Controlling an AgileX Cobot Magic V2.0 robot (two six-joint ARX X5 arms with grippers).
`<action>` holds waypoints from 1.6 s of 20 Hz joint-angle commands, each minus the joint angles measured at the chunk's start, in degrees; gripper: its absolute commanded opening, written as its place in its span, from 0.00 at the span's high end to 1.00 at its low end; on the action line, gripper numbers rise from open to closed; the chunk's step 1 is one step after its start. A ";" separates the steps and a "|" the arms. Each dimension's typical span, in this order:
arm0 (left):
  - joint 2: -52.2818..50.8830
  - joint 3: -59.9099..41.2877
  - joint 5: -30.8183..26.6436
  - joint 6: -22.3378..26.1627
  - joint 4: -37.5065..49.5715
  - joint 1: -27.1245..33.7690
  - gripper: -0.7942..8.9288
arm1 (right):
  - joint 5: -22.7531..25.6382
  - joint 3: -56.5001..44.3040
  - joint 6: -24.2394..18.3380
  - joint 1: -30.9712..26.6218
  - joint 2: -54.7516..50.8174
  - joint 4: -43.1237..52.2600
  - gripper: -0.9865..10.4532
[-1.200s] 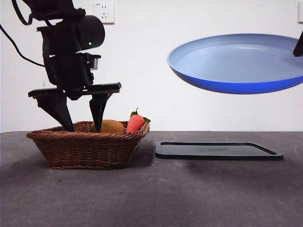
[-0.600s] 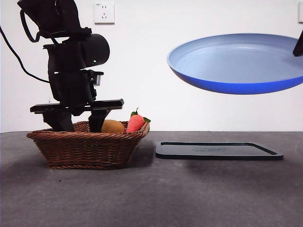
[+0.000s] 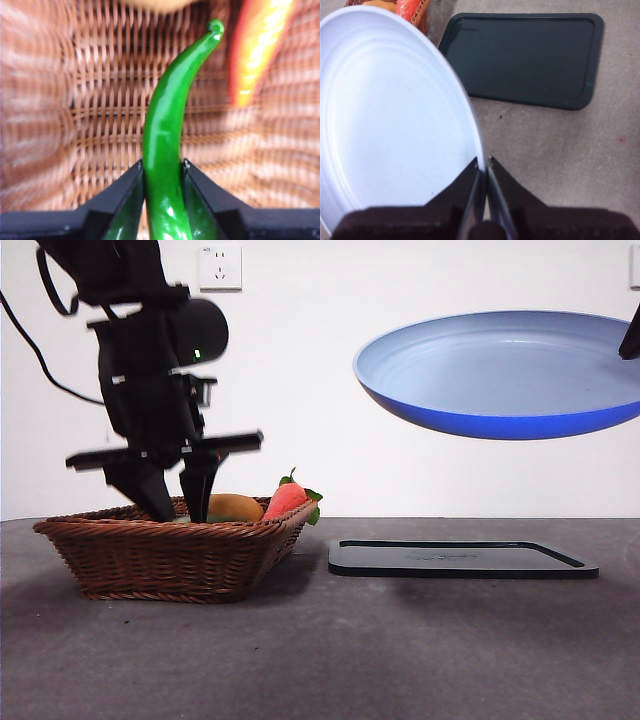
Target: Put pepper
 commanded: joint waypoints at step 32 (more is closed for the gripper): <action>-4.94 1.07 10.47 8.31 5.25 -21.00 0.69 | -6.29 0.72 11.54 6.12 20.76 5.64 0.91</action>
